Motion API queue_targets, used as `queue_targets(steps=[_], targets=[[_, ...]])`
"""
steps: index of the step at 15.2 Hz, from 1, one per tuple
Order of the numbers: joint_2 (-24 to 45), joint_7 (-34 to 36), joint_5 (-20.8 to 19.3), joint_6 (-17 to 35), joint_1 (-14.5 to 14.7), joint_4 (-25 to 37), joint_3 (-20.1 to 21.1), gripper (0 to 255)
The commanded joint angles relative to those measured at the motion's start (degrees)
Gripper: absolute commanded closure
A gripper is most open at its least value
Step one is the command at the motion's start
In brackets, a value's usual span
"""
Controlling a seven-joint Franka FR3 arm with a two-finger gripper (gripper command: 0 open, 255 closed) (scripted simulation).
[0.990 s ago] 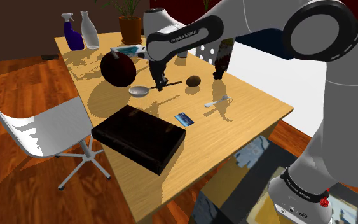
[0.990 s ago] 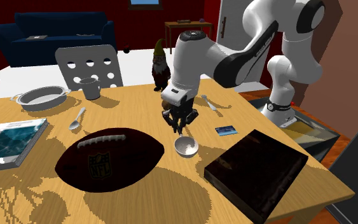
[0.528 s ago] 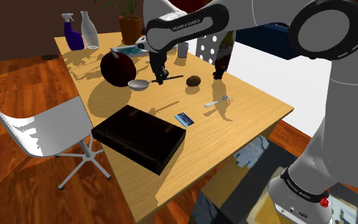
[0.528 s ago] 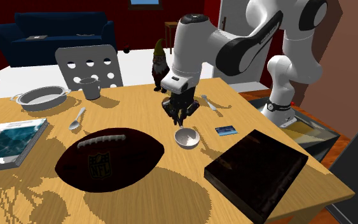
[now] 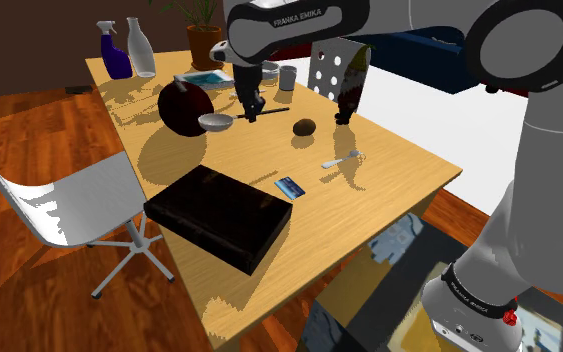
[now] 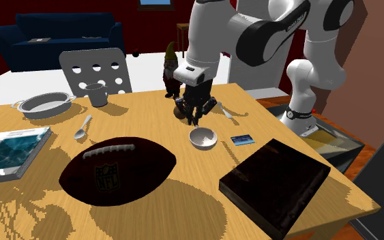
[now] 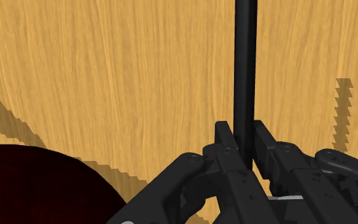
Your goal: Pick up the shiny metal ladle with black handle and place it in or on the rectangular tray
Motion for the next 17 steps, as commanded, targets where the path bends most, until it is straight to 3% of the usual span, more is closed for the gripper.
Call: queue_targets(steps=[1,9,17], targets=[[-1.60,1.62,-0.26,0.14,1.11,-1.97,0.44,255],[-8.72,11.19,-1.49,1.13,7.11,-11.44,3.45,255],[-12.50,21.12,-2.09,0.25,13.02,-15.86,7.29,255]])
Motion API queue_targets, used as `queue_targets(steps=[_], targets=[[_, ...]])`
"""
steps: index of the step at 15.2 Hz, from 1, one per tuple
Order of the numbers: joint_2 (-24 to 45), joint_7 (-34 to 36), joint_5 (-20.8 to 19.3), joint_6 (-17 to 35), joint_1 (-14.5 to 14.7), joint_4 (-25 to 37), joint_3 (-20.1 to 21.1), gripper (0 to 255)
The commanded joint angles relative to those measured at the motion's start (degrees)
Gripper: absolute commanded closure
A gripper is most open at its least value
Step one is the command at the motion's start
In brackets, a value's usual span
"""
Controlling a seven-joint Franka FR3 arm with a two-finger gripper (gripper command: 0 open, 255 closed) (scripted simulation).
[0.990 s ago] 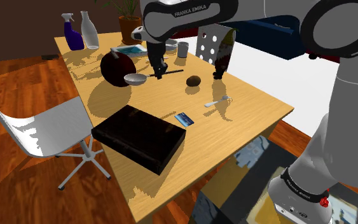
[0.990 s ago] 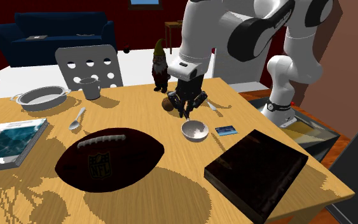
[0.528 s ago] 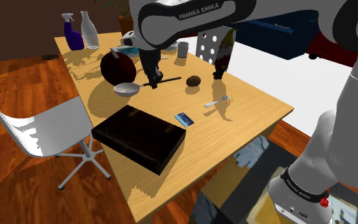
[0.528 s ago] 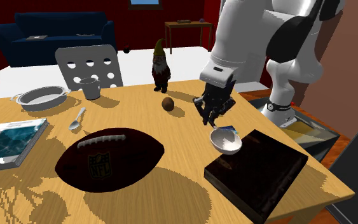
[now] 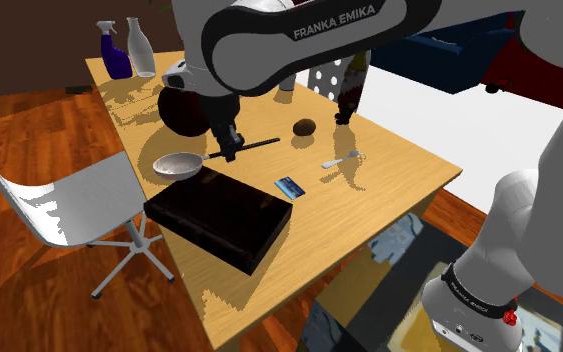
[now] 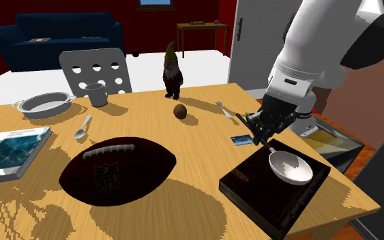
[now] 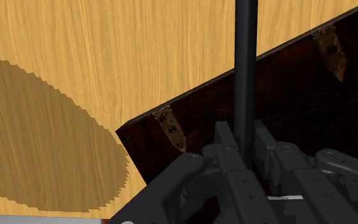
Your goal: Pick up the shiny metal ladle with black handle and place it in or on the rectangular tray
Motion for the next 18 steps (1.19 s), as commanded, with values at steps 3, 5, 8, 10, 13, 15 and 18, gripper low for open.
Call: queue_targets(steps=[3,5,8,10,13,15,18], targets=[[-1.22,4.98,-0.19,-0.41,2.85,-1.58,1.99,255],[-1.32,6.51,-0.25,-0.73,3.75,-1.60,2.63,255],[-0.82,6.88,-0.47,1.40,3.73,-3.27,2.59,255],[-0.43,7.14,-0.64,2.81,3.72,-4.31,2.55,255],[0.24,7.55,-0.92,4.89,3.72,-5.77,2.49,255],[0.74,7.83,-1.13,6.27,3.72,-6.67,2.45,255],[1.57,8.26,-1.47,8.31,3.73,-7.93,2.37,255]])
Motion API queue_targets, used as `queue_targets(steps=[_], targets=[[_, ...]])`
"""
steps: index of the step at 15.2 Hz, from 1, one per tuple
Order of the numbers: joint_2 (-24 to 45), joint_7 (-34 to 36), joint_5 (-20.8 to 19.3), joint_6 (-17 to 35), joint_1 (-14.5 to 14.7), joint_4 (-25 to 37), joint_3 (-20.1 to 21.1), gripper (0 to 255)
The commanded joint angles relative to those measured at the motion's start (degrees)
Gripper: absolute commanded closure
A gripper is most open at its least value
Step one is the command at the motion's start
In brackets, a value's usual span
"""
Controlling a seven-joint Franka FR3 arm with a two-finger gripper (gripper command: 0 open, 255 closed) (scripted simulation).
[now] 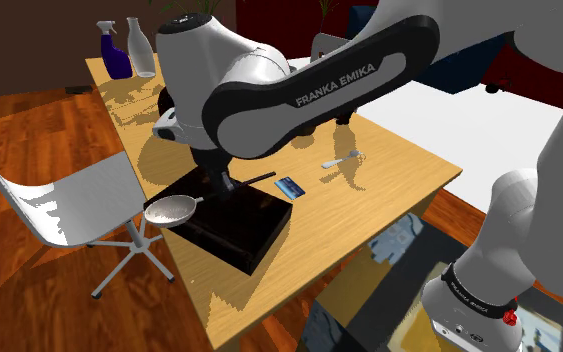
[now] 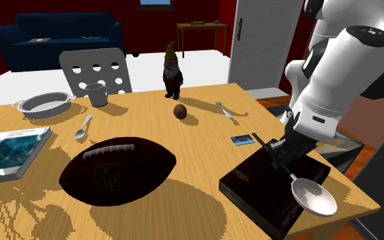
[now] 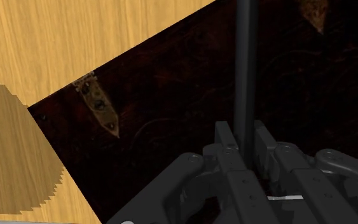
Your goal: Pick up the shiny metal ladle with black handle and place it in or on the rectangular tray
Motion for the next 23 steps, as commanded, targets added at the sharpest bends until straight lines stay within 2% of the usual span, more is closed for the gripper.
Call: queue_targets(steps=[1,9,10,15,19,23], targets=[[0.57,0.35,-0.24,1.37,0.04,-0.81,-0.03,255],[0.91,0.52,-0.38,2.11,0.06,-1.23,-0.07,255],[0.90,0.51,-0.38,2.09,0.06,-1.21,-0.07,0],[0.91,0.52,-0.38,2.11,0.06,-1.23,-0.07,0],[-1.45,-0.11,0.59,-4.47,0.47,3.01,0.44,0],[-1.45,-0.11,0.59,-4.47,0.46,3.01,0.45,0]])
